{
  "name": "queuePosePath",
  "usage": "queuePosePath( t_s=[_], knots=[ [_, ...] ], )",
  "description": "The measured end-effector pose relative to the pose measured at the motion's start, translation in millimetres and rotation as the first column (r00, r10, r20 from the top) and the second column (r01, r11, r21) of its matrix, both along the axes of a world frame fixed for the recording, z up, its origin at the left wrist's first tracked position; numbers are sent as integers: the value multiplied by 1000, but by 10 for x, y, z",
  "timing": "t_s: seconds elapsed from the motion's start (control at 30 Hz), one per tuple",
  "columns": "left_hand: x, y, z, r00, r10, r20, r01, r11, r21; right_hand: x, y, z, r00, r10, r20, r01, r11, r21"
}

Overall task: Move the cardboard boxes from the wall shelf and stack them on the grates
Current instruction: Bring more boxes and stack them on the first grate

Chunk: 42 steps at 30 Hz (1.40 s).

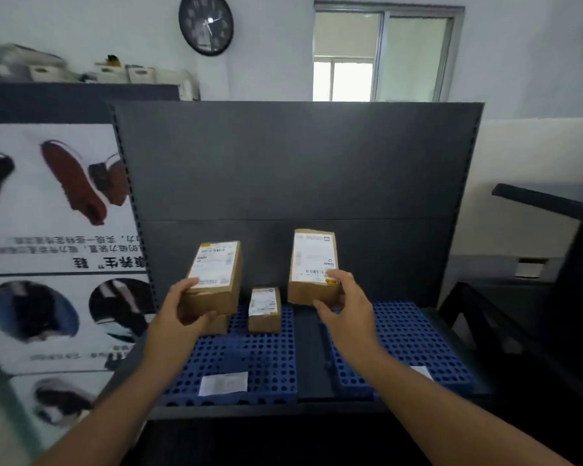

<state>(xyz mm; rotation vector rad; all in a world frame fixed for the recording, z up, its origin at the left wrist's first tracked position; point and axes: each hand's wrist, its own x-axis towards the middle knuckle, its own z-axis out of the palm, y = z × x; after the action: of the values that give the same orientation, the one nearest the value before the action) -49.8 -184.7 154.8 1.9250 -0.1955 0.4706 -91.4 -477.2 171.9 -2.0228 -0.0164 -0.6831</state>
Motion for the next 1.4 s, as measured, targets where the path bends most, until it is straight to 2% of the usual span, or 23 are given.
queuePosePath(
  t_s=[0.27, 0.43, 0.67, 0.9, 1.03, 1.2, 1.4],
  knots=[
    [143, 575, -929, 970, 26, -242, -7, 997, 78, 317, 727, -1037, 951, 80, -297, -71, 997, 42],
    [253, 579, -1223, 966, 18, -259, 20, 990, 141, 442, 881, -1396, 923, 106, -371, -101, 994, 31],
    [215, 611, -1422, 982, 49, -183, -9, 977, 214, 378, 858, -1663, 930, 72, -362, -86, 996, -24],
    [209, 578, -1480, 971, 24, -238, 45, 959, 280, 338, 836, -1647, 913, 88, -399, -149, 981, -124],
    [242, 555, -1531, 964, 61, -257, 11, 963, 269, 366, 838, -1621, 893, 97, -440, -177, 973, -145],
    [259, 531, -1515, 978, 67, -196, -9, 959, 282, 358, 765, -1608, 903, 121, -413, -194, 971, -139],
    [350, 380, -1227, 995, 48, -90, -16, 944, 330, 397, 539, -1361, 958, 85, -275, -135, 977, -165]
  ],
)
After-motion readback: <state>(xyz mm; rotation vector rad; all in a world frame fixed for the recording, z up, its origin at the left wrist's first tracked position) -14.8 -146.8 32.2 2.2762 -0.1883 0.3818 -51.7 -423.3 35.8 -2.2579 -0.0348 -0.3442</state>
